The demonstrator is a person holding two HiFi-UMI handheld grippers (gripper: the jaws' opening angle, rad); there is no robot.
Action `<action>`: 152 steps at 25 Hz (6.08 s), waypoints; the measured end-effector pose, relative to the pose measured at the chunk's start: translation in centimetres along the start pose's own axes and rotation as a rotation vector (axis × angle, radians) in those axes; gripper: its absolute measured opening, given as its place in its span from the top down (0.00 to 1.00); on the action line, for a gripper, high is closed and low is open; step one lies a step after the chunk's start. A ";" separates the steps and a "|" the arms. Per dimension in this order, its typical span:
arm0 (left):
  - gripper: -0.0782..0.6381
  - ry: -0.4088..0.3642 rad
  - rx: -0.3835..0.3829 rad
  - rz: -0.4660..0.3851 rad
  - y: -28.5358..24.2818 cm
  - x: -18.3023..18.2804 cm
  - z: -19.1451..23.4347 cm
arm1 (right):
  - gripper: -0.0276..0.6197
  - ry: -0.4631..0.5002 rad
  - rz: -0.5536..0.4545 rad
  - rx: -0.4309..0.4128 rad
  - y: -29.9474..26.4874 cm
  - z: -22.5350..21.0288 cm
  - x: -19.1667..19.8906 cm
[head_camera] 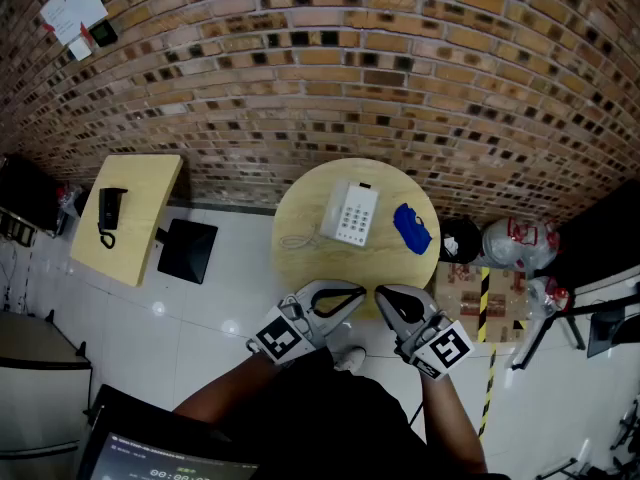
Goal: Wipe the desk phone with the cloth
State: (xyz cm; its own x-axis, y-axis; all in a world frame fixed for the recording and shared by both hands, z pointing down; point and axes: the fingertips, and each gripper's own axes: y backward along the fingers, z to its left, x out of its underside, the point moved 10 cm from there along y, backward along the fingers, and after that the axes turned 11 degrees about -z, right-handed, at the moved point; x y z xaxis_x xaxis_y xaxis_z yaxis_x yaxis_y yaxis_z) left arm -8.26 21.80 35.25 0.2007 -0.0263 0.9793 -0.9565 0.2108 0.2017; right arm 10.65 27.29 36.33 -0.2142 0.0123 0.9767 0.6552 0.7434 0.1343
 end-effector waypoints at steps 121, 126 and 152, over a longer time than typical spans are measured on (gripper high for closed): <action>0.89 0.078 -0.133 0.097 3.2 8.9 21.0 | 0.77 0.022 0.770 -0.063 -31.0 -29.0 25.7; 0.89 0.082 -0.127 0.101 3.2 9.1 21.1 | 0.77 0.085 0.813 -0.194 -28.8 -22.7 26.7; 0.89 0.108 0.042 0.086 -2.9 9.5 17.5 | 0.77 -0.026 0.854 0.280 -9.2 -28.5 26.4</action>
State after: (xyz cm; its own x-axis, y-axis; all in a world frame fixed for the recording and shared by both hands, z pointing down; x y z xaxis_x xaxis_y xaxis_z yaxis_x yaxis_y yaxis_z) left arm -7.24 3.84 44.27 0.1373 0.0959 0.9859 -0.9786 0.1670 0.1201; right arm 19.64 1.69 65.65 0.2463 0.6478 0.7209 0.3993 0.6099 -0.6845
